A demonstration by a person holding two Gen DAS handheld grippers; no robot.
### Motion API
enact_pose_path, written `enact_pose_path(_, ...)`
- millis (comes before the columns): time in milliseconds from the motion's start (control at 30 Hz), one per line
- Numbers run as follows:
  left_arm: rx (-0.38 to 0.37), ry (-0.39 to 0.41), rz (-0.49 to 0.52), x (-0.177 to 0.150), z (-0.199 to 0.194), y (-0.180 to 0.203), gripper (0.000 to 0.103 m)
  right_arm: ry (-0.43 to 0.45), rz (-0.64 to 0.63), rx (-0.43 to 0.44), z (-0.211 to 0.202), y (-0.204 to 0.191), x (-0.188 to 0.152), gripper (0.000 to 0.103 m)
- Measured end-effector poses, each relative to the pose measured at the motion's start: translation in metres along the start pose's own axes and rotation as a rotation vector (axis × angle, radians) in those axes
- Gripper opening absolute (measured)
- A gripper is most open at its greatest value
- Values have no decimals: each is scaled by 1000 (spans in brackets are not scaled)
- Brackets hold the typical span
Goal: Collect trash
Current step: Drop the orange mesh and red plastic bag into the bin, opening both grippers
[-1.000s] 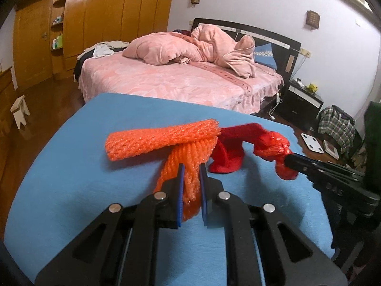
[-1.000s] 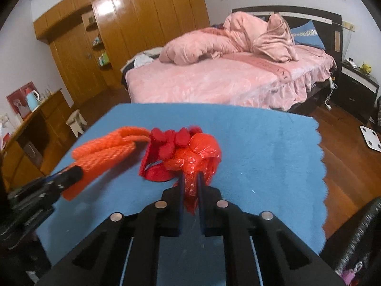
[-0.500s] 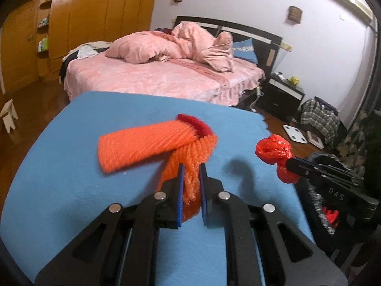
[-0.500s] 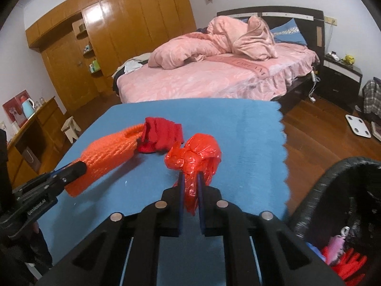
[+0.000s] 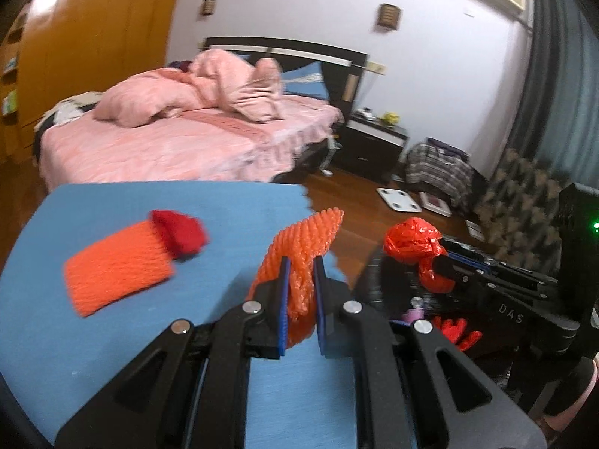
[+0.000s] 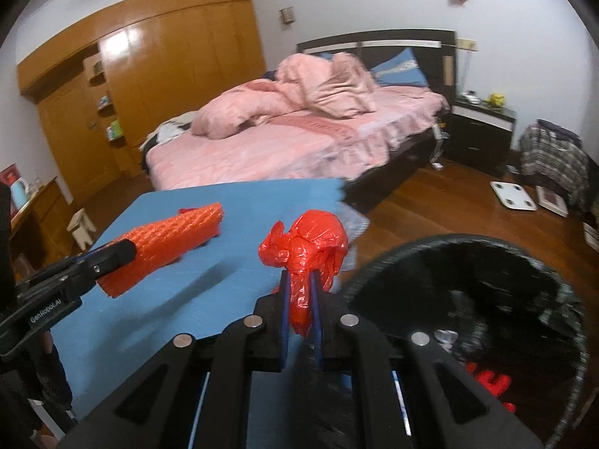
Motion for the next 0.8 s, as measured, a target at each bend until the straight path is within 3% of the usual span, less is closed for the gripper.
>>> enact_pose_path(433, -208, -95, 141, -25, 51, 127, 11, -17, 120, -200, -47, 107, -44, 10)
enact_pose_path(633, -266, -151, 173, -39, 68, 155, 13, -35, 154, -258, -60, 138, -64, 12)
enact_pose_path(700, -271, -162, 167, -43, 72, 156, 22, -45, 160, -280, -62, 144, -68, 15)
enact_pose_path(733, -277, -172, 159, -45, 73, 156, 35, -47, 165, -286, -64, 147, -71, 24)
enact_pose_path(767, -276, -173, 154, -45, 73, 155, 45, -52, 172, -298, -65, 150, -73, 42)
enact_pose_path(800, -272, -166, 150, -45, 72, 153, 48, -51, 176, -305, -66, 152, -73, 49)
Point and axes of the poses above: each gripper's, at about its wrist camera, not at the fingertips, and z roughly the way its jaws point, y to its right, x to its top, the point moved 5 cm from there along z, roughly the way its jaws point, and after that the axes turned 13 degrees about -z, right-handed, at the moved point
